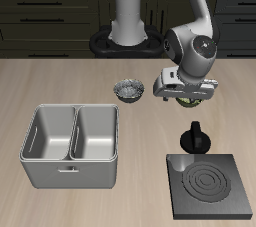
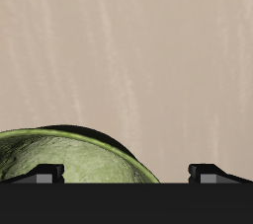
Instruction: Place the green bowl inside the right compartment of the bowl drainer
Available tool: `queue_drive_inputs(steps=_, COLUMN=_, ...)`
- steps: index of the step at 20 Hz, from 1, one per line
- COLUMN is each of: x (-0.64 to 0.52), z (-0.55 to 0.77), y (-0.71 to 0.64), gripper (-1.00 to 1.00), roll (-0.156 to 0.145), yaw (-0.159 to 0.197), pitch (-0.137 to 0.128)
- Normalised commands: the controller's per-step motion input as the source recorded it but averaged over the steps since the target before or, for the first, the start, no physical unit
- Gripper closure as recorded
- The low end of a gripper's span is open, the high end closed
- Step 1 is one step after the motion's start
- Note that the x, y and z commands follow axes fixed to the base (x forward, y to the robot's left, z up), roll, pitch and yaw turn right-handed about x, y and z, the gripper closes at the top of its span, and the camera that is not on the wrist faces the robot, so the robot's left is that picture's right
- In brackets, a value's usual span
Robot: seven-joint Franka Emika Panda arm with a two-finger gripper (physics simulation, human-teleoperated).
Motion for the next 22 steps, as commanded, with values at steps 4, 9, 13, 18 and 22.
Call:
queue_drive_inputs(steps=4, x=-0.1, z=-0.19, y=-0.03, gripper=-1.0, roll=0.052, yaw=-0.048, pitch=0.064)
queue_drive_inputs(steps=9, x=-0.12, z=-0.09, y=-0.05, gripper=1.0, roll=0.047, yaw=-0.032, pitch=0.018)
queue_drive_inputs(steps=13, x=-0.07, z=0.02, y=-0.12, gripper=1.0, roll=-0.003, yaw=-0.029, pitch=0.009)
queue_drive_inputs(steps=18, x=-0.06, z=0.16, y=-0.09, gripper=1.0, roll=0.001, yaw=-0.021, pitch=-0.029)
queue_drive_inputs(steps=22, x=-0.04, z=0.12, y=-0.01, gripper=1.0, roll=0.003, yaw=-0.011, pitch=-0.02)
